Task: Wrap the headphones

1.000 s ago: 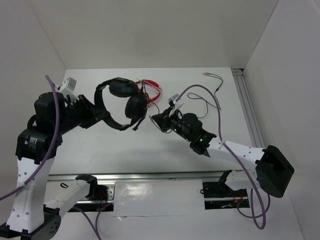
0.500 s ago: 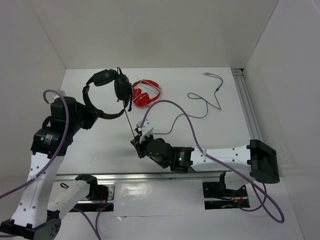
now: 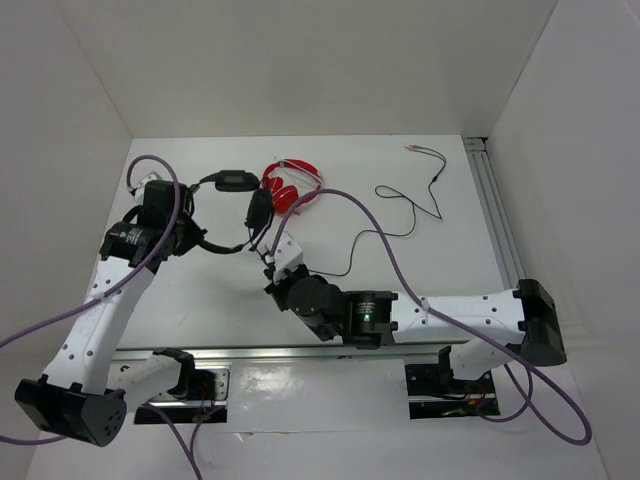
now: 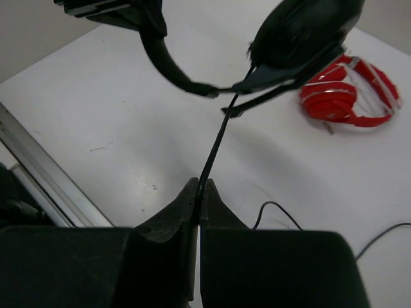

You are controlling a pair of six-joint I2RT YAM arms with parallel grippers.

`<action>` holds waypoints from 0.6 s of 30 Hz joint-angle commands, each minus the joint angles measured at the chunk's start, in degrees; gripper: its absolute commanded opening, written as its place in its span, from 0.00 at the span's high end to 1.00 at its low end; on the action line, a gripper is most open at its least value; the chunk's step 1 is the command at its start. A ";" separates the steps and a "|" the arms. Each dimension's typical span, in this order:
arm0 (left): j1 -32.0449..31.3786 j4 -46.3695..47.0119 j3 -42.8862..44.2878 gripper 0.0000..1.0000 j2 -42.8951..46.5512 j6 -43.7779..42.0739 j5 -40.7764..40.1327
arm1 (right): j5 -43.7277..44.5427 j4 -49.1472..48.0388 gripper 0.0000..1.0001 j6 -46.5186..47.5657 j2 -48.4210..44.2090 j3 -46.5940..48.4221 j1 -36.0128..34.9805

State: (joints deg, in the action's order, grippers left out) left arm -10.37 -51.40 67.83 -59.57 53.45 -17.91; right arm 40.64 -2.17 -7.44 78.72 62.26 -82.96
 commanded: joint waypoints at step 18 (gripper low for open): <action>-17.67 1.83 1.95 1.00 -8.37 -26.73 -5.75 | 27.84 -1.35 0.88 26.53 5.14 10.08 4.21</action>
State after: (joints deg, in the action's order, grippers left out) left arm -27.53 -48.93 68.14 -68.66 30.17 -19.99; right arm 64.07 2.79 17.47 87.55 71.77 -80.20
